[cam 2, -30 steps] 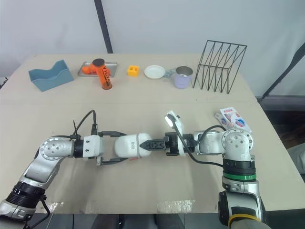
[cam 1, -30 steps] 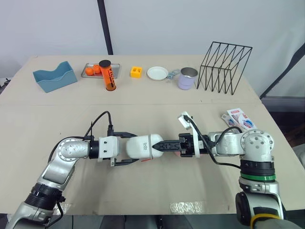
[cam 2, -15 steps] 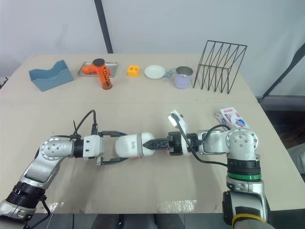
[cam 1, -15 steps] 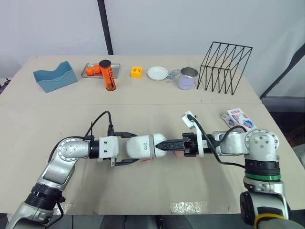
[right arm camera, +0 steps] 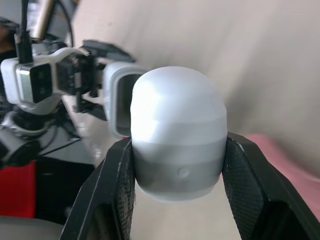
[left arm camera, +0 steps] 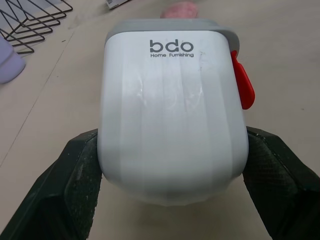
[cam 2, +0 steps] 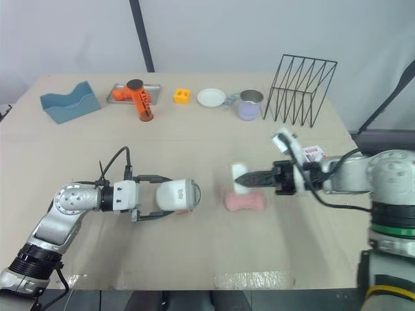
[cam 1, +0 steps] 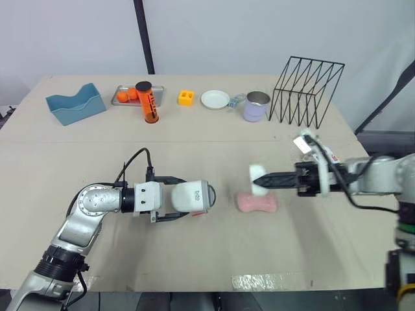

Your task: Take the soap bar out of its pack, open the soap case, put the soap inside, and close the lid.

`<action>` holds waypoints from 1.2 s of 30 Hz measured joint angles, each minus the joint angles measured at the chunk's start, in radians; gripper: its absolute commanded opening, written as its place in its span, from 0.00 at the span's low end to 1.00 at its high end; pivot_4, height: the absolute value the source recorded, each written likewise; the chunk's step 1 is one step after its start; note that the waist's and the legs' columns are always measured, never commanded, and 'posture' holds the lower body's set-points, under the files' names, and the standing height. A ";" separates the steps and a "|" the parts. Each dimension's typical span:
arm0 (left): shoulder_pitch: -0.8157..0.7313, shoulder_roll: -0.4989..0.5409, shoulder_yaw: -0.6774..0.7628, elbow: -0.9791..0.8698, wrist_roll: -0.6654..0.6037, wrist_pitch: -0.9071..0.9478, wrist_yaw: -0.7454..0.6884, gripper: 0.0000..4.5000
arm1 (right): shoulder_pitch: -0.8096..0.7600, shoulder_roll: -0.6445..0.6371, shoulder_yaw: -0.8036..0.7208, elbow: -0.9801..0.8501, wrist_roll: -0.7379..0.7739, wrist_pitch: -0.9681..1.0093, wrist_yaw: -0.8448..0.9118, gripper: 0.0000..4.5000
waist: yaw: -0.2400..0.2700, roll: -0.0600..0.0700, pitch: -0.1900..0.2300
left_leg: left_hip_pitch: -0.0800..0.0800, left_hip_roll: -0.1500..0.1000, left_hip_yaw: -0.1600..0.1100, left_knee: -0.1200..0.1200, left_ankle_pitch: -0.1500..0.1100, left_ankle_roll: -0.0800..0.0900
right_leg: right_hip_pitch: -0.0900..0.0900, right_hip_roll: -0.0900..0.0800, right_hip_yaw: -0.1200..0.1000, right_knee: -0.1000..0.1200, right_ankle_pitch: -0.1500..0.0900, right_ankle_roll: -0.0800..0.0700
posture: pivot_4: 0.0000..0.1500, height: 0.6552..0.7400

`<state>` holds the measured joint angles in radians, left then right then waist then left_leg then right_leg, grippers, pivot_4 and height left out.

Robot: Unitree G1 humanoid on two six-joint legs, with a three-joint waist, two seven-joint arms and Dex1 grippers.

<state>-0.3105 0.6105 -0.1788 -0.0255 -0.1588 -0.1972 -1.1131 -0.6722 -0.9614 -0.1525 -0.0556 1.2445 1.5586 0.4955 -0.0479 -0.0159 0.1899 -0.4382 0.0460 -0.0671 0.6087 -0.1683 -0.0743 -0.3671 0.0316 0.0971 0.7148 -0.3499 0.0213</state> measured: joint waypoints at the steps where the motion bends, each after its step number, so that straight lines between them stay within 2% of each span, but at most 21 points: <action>1: -0.001 0.000 0.000 0.004 -0.003 0.003 0.000 0.77 | 0.000 -0.116 0.087 -0.030 -0.109 -0.093 0.107 0.43 | 0.000 0.000 0.000 | 0.000 0.000 0.000 0.000 0.000 0.000 | 0.000 0.000 0.000 0.000 0.000 0.000 | 1.00 1.00; 4: -0.003 -0.001 0.000 0.009 -0.006 0.008 0.001 0.77 | 0.004 -0.267 0.252 -0.053 -0.330 -0.289 0.283 0.43 | 0.000 0.000 0.000 | 0.000 0.000 0.001 0.000 0.000 0.000 | -0.001 -0.001 0.001 0.000 0.000 0.001 | 1.00 1.00; 6: -0.004 -0.002 0.000 0.014 -0.007 0.009 0.001 0.77 | 0.006 -0.301 0.324 -0.052 -0.437 -0.377 0.351 0.43 | -0.001 0.000 0.000 | 0.000 0.000 0.002 0.000 0.000 0.000 | -0.001 -0.001 0.001 0.000 -0.001 0.001 | 1.00 1.00; 9: -0.011 -0.012 0.000 0.015 -0.007 0.011 0.004 0.77 | 0.007 -0.294 0.422 -0.035 -0.587 -0.490 0.420 0.43 | -0.003 0.000 0.000 | 0.001 0.001 0.002 0.000 0.000 0.000 | -0.001 0.000 0.002 0.000 0.000 0.000 | 1.00 1.00; 16: -0.013 -0.013 -0.001 0.015 -0.007 0.022 0.008 0.77 | -0.018 -0.211 0.522 0.069 -0.827 -0.635 0.505 0.43 | 0.000 0.001 0.001 | 0.000 0.000 0.002 0.000 0.000 0.000 | -0.001 -0.001 0.001 0.001 0.000 0.000 | 1.00 1.00; 23: -0.007 -0.010 -0.001 0.013 -0.007 0.029 0.014 0.77 | -0.025 -0.157 0.538 0.157 -0.946 -0.708 0.567 0.43 | 0.000 0.001 0.001 | 0.000 0.000 0.002 0.001 0.000 0.000 | -0.001 -0.002 0.001 0.001 0.000 0.000 | 1.00 1.00; 36: -0.006 -0.007 0.000 0.010 -0.007 0.030 0.014 0.77 | -0.051 -0.111 0.501 0.287 -1.022 -0.764 0.622 0.43 | 0.000 0.001 0.001 | 0.001 -0.001 0.000 0.002 0.000 0.000 | 0.001 -0.002 -0.001 0.001 0.000 0.000 | 1.00 1.00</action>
<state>-0.3168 0.6035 -0.1793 -0.0153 -0.1658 -0.1672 -1.0988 -0.7227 -1.0724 0.3490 0.2309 0.2226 0.7945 1.1171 -0.0478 -0.0150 0.1905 -0.4375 0.0455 -0.0670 0.6108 -0.1682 -0.0744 -0.3660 0.0297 0.0962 0.7159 -0.3497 0.0212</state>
